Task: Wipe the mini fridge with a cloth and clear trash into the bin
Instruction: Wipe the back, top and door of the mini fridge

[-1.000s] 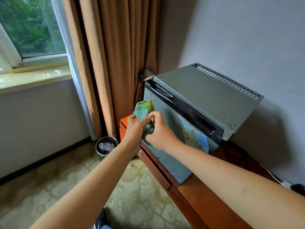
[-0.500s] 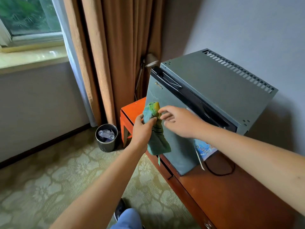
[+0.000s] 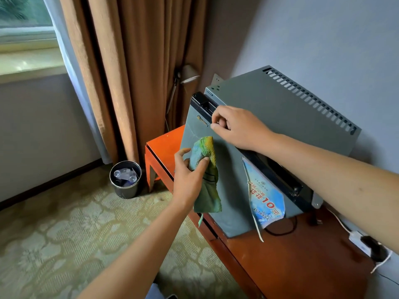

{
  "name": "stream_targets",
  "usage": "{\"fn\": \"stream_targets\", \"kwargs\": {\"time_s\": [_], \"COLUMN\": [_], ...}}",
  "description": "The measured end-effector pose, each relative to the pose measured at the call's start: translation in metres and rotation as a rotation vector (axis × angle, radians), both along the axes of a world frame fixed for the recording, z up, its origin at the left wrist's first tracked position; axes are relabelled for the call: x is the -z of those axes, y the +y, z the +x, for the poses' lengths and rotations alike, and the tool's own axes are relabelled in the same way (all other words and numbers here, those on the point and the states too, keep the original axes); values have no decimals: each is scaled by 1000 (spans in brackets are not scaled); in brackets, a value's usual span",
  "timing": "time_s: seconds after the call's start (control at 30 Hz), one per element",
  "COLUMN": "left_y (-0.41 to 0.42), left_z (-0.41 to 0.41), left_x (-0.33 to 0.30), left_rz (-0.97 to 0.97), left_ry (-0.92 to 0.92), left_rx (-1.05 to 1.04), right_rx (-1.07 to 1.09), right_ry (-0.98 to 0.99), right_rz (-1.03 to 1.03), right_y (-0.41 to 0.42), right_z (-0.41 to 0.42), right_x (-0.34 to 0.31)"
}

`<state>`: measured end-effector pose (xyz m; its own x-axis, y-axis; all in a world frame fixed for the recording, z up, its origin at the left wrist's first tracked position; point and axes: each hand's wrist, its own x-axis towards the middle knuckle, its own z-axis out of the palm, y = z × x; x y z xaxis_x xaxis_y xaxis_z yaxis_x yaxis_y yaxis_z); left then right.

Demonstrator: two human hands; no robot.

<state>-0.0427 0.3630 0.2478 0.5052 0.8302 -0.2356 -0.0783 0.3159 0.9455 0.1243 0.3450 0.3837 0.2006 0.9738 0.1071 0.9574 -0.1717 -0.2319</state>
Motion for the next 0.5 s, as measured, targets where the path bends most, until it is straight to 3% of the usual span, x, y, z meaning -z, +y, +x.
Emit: {"fn": "stream_targets", "kwargs": {"time_s": [0.27,0.5], "left_y": [-18,-45], "left_z": [15,39], "left_x": [-4,-4], "left_rz": [171,153], "left_ry": [7,39], "left_rx": [33,-125], "right_rx": [44,16], "right_ry": [115,192], "right_rz": [33,68], "right_y": [11,15], "right_z": [20,24], "right_x": [8,12]}}
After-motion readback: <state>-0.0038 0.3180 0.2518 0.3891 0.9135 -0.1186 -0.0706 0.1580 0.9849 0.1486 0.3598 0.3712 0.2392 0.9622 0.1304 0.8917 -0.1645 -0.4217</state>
